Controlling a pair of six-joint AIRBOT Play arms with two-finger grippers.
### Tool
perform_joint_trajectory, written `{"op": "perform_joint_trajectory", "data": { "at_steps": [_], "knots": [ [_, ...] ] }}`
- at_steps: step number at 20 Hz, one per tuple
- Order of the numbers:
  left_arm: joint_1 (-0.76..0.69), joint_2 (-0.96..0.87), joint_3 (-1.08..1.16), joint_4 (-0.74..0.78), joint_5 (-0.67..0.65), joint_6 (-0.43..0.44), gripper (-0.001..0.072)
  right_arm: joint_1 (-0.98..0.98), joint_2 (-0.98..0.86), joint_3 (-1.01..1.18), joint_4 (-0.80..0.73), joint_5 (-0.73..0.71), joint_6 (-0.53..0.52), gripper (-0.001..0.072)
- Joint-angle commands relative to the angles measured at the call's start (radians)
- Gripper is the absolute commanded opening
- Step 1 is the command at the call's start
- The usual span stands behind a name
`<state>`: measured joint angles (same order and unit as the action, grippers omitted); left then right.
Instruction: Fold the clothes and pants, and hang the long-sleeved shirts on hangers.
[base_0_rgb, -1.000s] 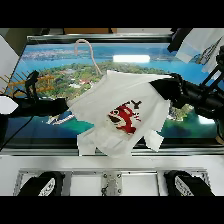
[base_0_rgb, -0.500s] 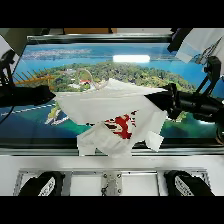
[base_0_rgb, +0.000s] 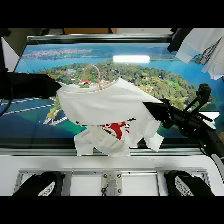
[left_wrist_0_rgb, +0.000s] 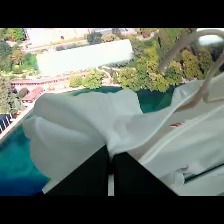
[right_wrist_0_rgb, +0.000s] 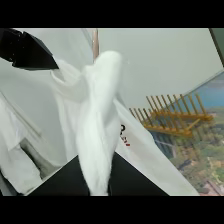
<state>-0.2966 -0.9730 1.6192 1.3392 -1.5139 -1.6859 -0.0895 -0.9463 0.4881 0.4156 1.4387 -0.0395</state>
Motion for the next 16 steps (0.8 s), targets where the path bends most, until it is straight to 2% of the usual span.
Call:
{"op": "perform_joint_trajectory", "data": {
  "at_steps": [1, 6, 13, 14, 15, 16],
  "knots": [
    [-0.139, -0.084, 0.093, 0.057, -0.062, -0.025, 0.0019, 0.078, -0.017, -0.043, 0.114, 0.010, -0.071, 0.0010],
    [-0.242, -0.194, 0.230, 0.058, -0.106, -0.040, 0.0019, 0.162, -0.035, -0.043, 0.214, 0.010, -0.093, 0.0010],
    [-0.252, -0.219, 0.262, 0.097, -0.166, -0.030, 0.0022, 0.166, -0.033, -0.042, 0.285, 0.043, -0.092, 0.0010],
    [-0.252, -0.214, 0.262, 0.119, -0.174, -0.031, 0.0197, 0.166, -0.033, -0.042, 0.285, 0.043, -0.089, 0.0010],
    [-0.252, -0.204, 0.262, 0.137, -0.177, -0.031, 0.0494, 0.166, -0.033, -0.042, 0.285, 0.043, -0.088, 0.0010],
    [-0.252, -0.190, 0.262, 0.137, -0.167, -0.031, 0.0551, 0.166, -0.033, -0.042, 0.285, 0.043, -0.088, 0.0010]
  ]
}}
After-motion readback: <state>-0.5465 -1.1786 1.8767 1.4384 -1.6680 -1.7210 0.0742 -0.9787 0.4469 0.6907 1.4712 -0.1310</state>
